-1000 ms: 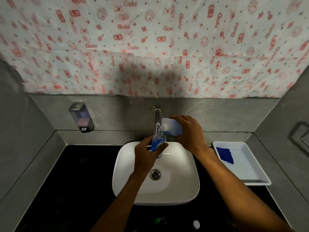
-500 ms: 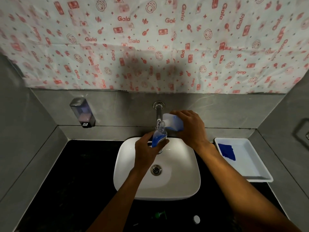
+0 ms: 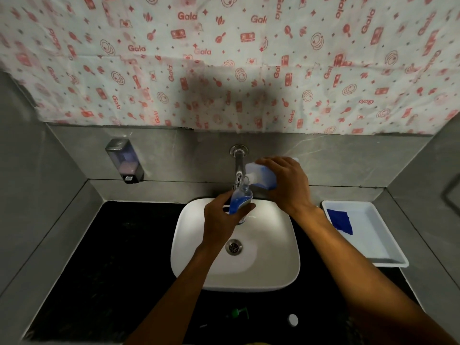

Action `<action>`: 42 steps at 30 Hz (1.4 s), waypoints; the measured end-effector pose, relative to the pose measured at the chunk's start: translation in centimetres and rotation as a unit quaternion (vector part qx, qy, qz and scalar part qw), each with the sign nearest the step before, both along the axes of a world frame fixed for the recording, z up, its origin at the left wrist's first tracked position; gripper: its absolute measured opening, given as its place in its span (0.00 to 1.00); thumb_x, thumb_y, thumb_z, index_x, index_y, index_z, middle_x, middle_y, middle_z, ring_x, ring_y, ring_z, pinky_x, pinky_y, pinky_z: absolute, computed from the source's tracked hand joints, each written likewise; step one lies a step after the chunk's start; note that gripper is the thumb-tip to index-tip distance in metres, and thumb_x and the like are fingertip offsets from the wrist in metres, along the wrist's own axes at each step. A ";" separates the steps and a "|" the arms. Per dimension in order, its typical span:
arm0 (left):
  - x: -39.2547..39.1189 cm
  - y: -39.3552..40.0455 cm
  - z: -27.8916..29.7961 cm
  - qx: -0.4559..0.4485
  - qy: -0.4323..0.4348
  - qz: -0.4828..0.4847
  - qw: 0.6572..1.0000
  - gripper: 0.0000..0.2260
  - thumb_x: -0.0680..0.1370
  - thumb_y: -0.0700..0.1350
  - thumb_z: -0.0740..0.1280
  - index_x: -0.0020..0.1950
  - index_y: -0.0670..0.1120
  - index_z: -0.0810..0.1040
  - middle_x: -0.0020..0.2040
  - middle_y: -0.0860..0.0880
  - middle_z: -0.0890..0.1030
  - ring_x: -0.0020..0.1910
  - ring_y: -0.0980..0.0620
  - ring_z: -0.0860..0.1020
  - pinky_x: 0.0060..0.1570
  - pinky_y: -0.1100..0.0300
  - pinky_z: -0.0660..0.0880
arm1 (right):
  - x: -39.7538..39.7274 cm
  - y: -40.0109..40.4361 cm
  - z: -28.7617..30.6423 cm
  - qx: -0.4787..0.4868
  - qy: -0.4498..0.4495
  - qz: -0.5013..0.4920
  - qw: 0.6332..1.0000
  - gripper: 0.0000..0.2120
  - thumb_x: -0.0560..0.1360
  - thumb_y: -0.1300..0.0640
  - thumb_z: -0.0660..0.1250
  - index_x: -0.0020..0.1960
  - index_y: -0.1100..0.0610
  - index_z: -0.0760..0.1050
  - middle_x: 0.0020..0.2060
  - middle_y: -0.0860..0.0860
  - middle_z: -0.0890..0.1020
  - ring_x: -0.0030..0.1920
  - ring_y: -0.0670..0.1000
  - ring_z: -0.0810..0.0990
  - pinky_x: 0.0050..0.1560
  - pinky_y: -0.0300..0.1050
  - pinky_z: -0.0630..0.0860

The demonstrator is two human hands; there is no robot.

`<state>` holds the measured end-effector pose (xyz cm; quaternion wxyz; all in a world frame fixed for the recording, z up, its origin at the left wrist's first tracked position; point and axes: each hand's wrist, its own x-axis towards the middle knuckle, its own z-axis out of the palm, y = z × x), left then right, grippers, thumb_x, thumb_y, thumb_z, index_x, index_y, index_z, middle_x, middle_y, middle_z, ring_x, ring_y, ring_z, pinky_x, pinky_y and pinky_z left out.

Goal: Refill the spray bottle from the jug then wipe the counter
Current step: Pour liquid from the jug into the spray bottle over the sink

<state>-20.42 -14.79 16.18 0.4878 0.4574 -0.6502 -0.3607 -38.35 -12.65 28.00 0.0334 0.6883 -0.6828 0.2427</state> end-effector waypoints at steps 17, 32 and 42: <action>-0.1 0.2 0.6 0.004 0.001 -0.009 1.000 0.19 0.71 0.52 0.80 0.60 0.52 0.82 0.49 0.65 0.83 0.46 0.67 0.83 0.46 0.77 0.77 | -0.3 -0.7 -0.3 -0.013 0.044 -0.003 0.999 0.32 0.71 0.48 0.82 0.72 0.52 0.77 0.71 0.54 0.80 0.71 0.58 0.76 0.75 0.58 0.73; 0.0 0.1 0.4 0.001 -0.012 0.002 1.000 0.20 0.72 0.49 0.81 0.61 0.44 0.84 0.52 0.52 0.86 0.45 0.62 0.83 0.48 0.75 0.78 | -0.2 -0.9 -0.4 -0.016 0.065 0.002 0.998 0.33 0.70 0.49 0.83 0.72 0.52 0.78 0.71 0.53 0.80 0.71 0.59 0.76 0.74 0.61 0.72; -0.2 0.2 0.3 0.000 -0.018 0.002 1.000 0.22 0.73 0.50 0.80 0.64 0.44 0.83 0.56 0.47 0.88 0.50 0.55 0.84 0.51 0.70 0.81 | -0.4 -0.6 -0.4 -0.007 0.064 -0.007 0.998 0.33 0.71 0.45 0.81 0.73 0.50 0.76 0.72 0.52 0.78 0.73 0.57 0.74 0.76 0.58 0.70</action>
